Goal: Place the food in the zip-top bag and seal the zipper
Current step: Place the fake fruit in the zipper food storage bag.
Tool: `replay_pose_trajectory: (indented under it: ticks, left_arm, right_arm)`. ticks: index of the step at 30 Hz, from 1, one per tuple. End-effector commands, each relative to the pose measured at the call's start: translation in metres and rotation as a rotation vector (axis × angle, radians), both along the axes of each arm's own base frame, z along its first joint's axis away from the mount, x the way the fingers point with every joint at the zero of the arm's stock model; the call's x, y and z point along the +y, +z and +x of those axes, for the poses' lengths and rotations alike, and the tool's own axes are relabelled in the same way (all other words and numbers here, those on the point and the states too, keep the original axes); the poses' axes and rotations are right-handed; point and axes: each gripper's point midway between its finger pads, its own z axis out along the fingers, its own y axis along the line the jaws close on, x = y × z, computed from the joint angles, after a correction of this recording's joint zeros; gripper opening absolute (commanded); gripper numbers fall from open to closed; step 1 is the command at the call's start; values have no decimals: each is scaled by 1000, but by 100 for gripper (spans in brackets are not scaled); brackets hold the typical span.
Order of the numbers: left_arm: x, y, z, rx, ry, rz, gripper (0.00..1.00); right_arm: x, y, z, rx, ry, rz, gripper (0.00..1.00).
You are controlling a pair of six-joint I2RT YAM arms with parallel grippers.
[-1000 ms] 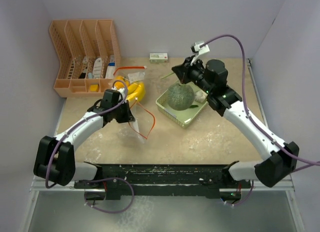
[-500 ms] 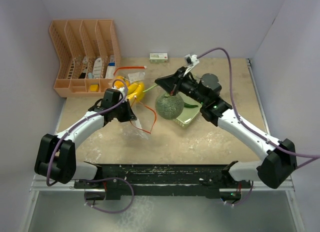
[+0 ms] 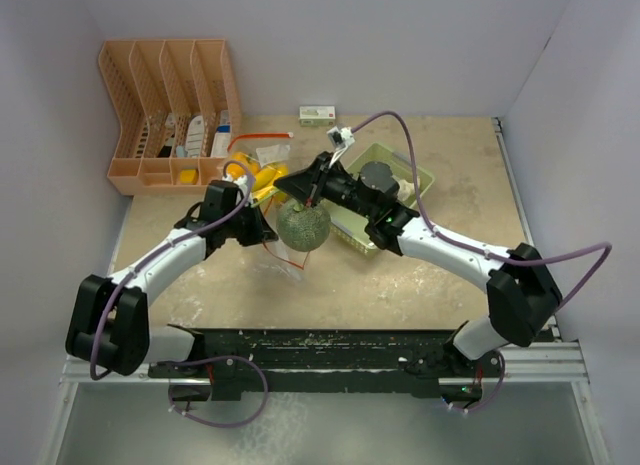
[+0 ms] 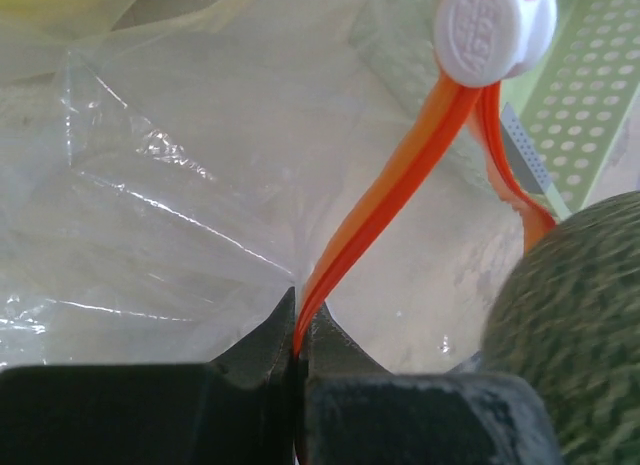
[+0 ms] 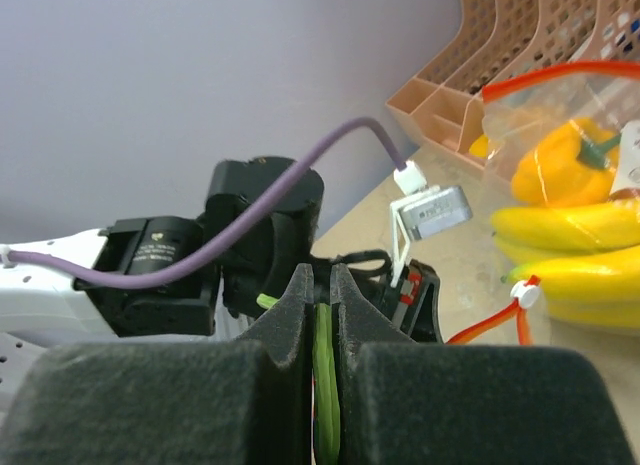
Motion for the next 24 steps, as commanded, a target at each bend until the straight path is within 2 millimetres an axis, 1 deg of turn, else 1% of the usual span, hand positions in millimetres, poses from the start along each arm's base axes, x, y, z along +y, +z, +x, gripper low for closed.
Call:
replay_pose_trajectory:
  ticks: [1, 4, 6, 7, 8, 11, 13, 15, 17, 20, 22, 24]
  left_arm:
    - [-11, 32, 7, -86, -5, -101, 0]
    - [-15, 35, 4, -88, -10, -137, 0]
    - [-17, 33, 2, -80, -14, -150, 0]
    - [-17, 32, 2, -77, -12, -152, 0]
    - [-17, 29, 1, -73, -9, -152, 0]
    - [-17, 22, -1, -55, -6, -160, 0]
    - [-20, 21, -4, -43, -14, -175, 0]
    - [-21, 23, -6, -41, -22, -185, 0]
    - [-21, 27, -8, -43, -28, -186, 0]
    - [-19, 31, -12, -40, -35, -172, 0]
    - [-19, 33, -13, -42, -37, -170, 0]
    - [-18, 36, -13, -46, -38, -168, 0]
  right_arm:
    - [5, 16, -7, -41, 13, 75, 0]
    - [7, -2, -7, -13, 7, 49, 0]
    - [8, -7, -7, -7, 0, 49, 0]
    - [7, -18, -7, 9, -4, 36, 0]
    - [7, -22, -7, 16, -8, 33, 0]
    - [11, -27, -6, 19, -19, 29, 0]
    - [15, -34, -4, 21, -41, 6, 0]
    - [15, -48, 2, 34, -95, -37, 0]
    - [8, -64, 12, 51, -194, -82, 0]
    - [-2, -86, 23, 61, -301, -162, 0]
    - [-7, -96, 28, 63, -352, -205, 0]
    - [-5, -104, 27, 56, -392, -251, 0]
